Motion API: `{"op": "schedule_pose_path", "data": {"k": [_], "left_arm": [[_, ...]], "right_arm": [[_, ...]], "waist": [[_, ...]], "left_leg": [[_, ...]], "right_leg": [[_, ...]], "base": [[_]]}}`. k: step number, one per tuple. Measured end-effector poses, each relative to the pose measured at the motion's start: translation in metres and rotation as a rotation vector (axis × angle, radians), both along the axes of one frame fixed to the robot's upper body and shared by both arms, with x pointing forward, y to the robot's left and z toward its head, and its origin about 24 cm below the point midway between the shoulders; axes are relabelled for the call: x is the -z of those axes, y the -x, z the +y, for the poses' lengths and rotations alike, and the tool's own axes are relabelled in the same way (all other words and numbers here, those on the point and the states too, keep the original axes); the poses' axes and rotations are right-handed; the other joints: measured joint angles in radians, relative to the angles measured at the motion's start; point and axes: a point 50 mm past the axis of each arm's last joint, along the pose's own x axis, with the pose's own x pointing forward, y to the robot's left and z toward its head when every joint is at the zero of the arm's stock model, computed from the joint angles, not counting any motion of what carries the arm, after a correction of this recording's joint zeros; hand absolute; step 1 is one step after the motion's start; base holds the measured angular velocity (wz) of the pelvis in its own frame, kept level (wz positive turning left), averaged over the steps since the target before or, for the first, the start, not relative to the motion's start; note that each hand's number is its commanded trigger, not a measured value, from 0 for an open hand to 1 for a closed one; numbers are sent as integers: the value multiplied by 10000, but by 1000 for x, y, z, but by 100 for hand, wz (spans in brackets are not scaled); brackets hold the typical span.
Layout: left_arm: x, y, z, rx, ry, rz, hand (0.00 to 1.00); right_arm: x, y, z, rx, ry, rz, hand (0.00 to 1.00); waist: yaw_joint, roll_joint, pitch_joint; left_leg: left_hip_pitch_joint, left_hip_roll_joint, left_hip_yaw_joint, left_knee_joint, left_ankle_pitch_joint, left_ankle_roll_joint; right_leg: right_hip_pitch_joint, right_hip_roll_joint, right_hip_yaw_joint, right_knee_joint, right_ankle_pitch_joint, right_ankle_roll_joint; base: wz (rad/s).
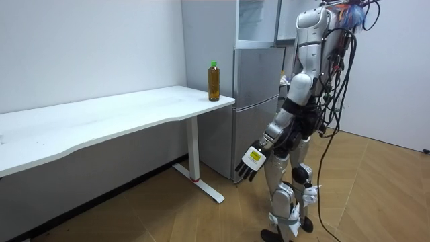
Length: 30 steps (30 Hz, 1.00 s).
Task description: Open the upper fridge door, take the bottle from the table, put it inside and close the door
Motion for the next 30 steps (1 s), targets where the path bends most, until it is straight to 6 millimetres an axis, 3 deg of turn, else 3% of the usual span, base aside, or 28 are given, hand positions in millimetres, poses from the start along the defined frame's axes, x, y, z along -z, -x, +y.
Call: {"op": "schedule_pose_path", "data": {"k": [4, 11, 24, 30], "left_arm": [[0, -4, 0, 79, -40, -72, 0], [-1, -3, 5, 9, -312, -53, 0], [-1, 1, 9, -316, -1073, 139, 0], [0, 7, 13, -454, -1404, 484, 0]], "right_arm": [[-21, -33, 11, -308, -370, -1724, 0], [-62, -63, 35, -1064, -1184, -3993, 0], [-103, -85, 55, -1853, -1810, -6023, 0], [-129, -93, 69, -2636, -2448, -7186, 0]], "waist": [[3, -76, 22], [138, -206, 18], [307, -243, 26], [606, -263, 26]], "left_leg": [[-85, -7, -4, 14, 20, 6], [-81, -17, 1, -21, 20, 9], [-149, -16, 27, -29, 20, 9], [-75, -14, 44, -80, 20, 9]], "right_leg": [[-125, -1, 2, 0, 0, 0], [-107, -4, 27, 18, 0, 0], [-180, -1, 30, 8, 0, 0], [-151, 6, 68, 6, 0, 0]], "base": [[0], [0], [0], [-2]]}}
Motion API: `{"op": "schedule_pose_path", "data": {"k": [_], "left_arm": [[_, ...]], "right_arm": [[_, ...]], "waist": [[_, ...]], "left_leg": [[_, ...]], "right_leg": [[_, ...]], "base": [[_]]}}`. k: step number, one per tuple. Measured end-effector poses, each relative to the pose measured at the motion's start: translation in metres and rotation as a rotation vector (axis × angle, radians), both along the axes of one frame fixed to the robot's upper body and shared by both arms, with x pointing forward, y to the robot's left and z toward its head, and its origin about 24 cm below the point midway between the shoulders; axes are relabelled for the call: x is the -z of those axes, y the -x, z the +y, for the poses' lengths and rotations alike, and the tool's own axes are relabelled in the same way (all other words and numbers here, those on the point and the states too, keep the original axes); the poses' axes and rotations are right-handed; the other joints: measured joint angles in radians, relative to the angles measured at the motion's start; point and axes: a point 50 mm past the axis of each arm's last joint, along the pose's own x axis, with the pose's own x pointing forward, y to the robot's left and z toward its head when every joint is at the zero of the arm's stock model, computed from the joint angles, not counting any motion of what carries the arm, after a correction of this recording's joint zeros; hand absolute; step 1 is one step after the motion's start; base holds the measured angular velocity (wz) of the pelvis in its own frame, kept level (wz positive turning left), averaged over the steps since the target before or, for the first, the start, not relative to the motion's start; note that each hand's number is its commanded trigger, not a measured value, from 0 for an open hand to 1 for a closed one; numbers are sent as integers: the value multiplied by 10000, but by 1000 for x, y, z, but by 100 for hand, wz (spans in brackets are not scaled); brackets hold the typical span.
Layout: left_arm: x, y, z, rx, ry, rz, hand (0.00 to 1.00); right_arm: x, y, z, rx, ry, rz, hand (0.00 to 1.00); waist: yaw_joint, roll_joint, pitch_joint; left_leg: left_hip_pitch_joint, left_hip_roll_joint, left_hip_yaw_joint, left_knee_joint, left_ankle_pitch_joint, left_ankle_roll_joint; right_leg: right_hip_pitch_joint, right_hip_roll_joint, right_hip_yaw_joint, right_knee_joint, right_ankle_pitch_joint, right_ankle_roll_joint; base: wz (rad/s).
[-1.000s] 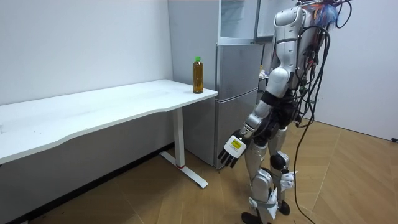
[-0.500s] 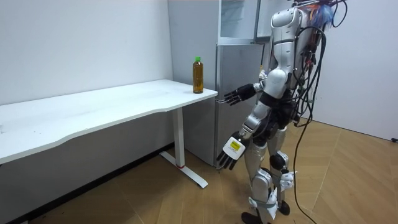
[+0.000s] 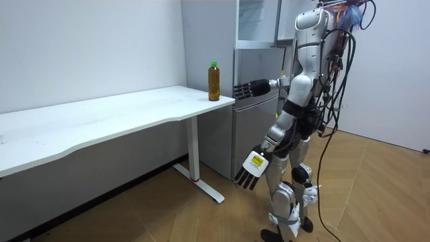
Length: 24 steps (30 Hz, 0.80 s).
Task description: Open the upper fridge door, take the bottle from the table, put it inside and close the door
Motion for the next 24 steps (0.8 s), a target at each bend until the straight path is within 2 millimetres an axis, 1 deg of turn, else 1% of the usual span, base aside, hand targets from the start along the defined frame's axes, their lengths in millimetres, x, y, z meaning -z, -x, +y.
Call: {"op": "schedule_pose_path", "data": {"k": [2, 10, 17, 18, 24], "left_arm": [[1, 2, 1, -39, -43, 150, 0], [2, 9, 1, -111, -96, 636, 0], [2, 8, 1, 343, -255, 813, 0], [2, 8, 1, 420, -284, 835, 0], [2, 8, 3, 1071, -583, 1001, 0]], "right_arm": [[-4, 0, 4, -291, -203, -191, 0], [-25, -4, 12, -655, -700, -1034, 0], [-38, -14, 20, -1133, -801, -1597, 0], [-39, -15, 20, -1163, -805, -1652, 0], [-58, -21, 23, -1303, -924, -2420, 0]], "waist": [[196, -9, -1], [447, 7, 7], [475, -15, 7], [482, -39, -2], [477, -91, 22]], "left_leg": [[-13, 2, 13, 2, 0, 0], [-50, 10, 17, -1, 0, 0], [-76, 8, 16, -2, 0, 0], [-76, 7, 20, -2, 0, 0], [-86, 2, 24, 9, 0, 0]], "right_leg": [[-24, -1, 4, 0, 0, 0], [-73, 4, 46, 2, 0, 0], [-79, 2, 48, 4, 0, 0], [-81, 3, 52, 5, 0, 0], [-79, -1, 48, 5, 0, 0]], "base": [[0], [0], [0], [0], [0]]}}
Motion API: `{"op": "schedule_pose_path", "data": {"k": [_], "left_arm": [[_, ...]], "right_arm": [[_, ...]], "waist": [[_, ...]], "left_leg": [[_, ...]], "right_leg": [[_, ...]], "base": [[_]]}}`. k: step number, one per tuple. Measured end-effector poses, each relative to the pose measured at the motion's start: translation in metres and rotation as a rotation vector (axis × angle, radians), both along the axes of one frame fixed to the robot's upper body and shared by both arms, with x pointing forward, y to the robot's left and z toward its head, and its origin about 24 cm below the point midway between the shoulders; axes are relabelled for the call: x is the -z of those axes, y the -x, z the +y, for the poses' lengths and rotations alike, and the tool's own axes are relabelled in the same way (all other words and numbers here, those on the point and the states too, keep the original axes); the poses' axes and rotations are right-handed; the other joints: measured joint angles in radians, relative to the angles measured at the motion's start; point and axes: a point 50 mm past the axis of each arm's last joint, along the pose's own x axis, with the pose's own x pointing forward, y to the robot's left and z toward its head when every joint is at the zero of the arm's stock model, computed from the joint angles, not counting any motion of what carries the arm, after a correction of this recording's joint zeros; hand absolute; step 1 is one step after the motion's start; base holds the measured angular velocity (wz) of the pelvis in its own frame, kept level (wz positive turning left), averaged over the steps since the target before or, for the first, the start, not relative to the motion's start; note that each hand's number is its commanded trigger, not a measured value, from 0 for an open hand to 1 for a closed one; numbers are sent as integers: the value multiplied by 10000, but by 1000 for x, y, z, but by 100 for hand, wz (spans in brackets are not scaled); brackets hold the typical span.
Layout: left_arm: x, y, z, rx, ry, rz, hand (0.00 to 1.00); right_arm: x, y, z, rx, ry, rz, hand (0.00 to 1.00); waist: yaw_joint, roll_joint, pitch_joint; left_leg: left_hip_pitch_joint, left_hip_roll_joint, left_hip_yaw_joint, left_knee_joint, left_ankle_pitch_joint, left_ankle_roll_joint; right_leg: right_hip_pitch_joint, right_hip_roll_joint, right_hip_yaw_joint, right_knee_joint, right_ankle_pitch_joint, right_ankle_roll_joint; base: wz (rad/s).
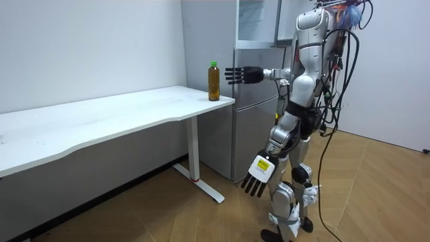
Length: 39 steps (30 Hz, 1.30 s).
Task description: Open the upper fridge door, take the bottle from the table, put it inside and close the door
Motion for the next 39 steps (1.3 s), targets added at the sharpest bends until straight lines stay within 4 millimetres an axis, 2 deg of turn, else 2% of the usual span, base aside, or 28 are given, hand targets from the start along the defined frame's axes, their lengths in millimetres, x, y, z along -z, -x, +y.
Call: {"op": "schedule_pose_path", "data": {"k": [10, 19, 23, 30, 35, 39], "left_arm": [[3, 23, 1, 747, -417, 1356, 0], [3, 21, 1, 1233, -541, 1493, 0], [3, 22, 1, 1341, -591, 1585, 0], [3, 24, 2, 1555, -679, 1878, 0], [3, 25, 1, 1939, -675, 2042, 0], [4, 25, 0, 2006, -564, 2117, 0]], "right_arm": [[-21, -11, 1, 431, 85, -778, 0], [-45, -20, 1, 1234, 164, -1664, 0], [-48, -22, -1, 1773, 328, -1735, 0], [-51, -26, -4, 2373, 562, -1820, 0], [-66, -35, -1, 2676, 571, -2384, 0], [-68, -36, -2, 2815, 541, -2395, 0]], "waist": [[-29, -89, 12], [-44, -141, 4], [-40, -198, -14], [-20, -232, -1], [-22, -243, 1], [10, -251, 5]], "left_leg": [[-147, -4, -97, 97, 0, 1], [-131, 7, -113, 142, -1, -1], [-119, 4, -155, 151, 0, 0], [-126, 2, -223, 156, 0, -1], [-125, -13, -331, 159, 0, 0], [-126, -18, -376, 164, 0, 0]], "right_leg": [[-78, -16, -73, 4, 0, 0], [0, -6, -98, 5, 0, 0], [35, -7, -100, 4, 0, 0], [47, -7, -111, 4, 0, 0], [75, -11, -143, 2, 0, 0], [97, -11, -159, -1, 0, 0]], "base": [[3], [1], [0], [0], [4], [4]]}}
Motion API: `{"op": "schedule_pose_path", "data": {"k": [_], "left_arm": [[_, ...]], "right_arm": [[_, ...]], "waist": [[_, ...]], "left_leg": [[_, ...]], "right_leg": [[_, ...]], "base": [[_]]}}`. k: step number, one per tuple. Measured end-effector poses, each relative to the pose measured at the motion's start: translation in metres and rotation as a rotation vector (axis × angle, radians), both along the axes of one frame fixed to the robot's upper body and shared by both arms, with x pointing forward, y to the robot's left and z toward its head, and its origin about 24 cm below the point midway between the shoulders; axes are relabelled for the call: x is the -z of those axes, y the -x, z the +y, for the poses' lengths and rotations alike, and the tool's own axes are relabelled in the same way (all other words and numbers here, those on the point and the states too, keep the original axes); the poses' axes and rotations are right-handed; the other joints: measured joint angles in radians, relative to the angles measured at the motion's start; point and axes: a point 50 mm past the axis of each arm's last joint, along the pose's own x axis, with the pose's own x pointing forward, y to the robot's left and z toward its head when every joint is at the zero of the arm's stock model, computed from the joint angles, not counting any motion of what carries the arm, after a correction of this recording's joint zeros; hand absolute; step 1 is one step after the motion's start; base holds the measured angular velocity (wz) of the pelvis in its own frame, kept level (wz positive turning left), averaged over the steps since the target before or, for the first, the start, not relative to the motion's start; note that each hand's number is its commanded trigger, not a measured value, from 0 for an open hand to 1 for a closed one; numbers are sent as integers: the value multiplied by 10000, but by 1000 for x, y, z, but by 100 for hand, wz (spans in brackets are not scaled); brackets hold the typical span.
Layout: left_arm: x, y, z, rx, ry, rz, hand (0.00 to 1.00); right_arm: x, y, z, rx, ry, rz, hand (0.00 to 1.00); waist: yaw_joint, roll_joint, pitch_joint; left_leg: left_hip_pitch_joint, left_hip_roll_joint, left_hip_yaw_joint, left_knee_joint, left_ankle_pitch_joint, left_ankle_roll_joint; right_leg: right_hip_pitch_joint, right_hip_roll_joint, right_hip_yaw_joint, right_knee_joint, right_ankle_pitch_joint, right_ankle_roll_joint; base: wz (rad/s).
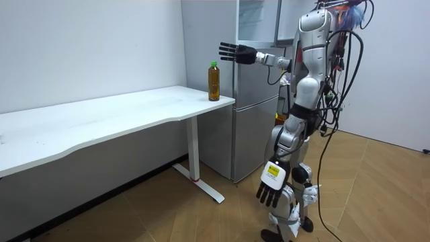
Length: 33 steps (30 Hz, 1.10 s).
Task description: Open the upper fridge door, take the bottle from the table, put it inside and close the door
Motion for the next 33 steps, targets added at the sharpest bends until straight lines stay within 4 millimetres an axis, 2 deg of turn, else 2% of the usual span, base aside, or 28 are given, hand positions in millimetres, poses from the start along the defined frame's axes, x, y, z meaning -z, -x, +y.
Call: {"op": "schedule_pose_path", "data": {"k": [7, 13, 18, 22, 24, 26, 33], "left_arm": [[-1, -4, -1, 383, 170, 42, 0], [-1, -8, -1, 370, 227, 65, 0], [-1, -9, 0, 315, 164, -7, 0], [-1, -9, 0, 347, 24, -14, 0], [-2, -10, 0, 359, 9, -39, 0], [-2, -10, 0, 376, -5, -128, 0], [-4, -7, 0, 352, -2, -138, 0]], "right_arm": [[10, -9, -5, 668, 563, 447, 0], [15, -22, -8, 1221, 996, 839, 0], [18, -29, -11, 1720, 1092, 1034, 0], [31, -32, -16, 2067, 1302, 1577, 0], [39, -35, -20, 2365, 1424, 1953, 0], [45, -39, -23, 2616, 1513, 2290, 0], [44, -43, -25, 2885, 1207, 2450, 0]], "waist": [[57, -71, 59], [166, -81, 59], [314, -89, 54], [423, -138, 26], [476, -137, 28], [506, -153, 73], [553, -151, 82]], "left_leg": [[-29, -2, -75, 64, 0, 0], [-225, -14, -184, 154, 0, 0], [-322, -43, -334, 247, 5, 4], [-421, -74, -501, 342, 10, 12], [-480, -79, -551, 394, 10, 12], [-541, -84, -597, 404, 27, 25], [-691, -129, -769, 426, 54, 43]], "right_leg": [[2, -12, -207, -3, 0, 0], [-60, -14, -262, -3, 0, 0], [-19, -41, -529, -3, 0, 0], [5, -70, -784, -1, 0, 0], [6, -74, -829, -2, 0, 1], [-15, -87, -940, -2, 0, 1], [-46, -122, -1198, -3, -1, 2]], "base": [[3], [5], [14], [13], [11], [9], [10]]}}
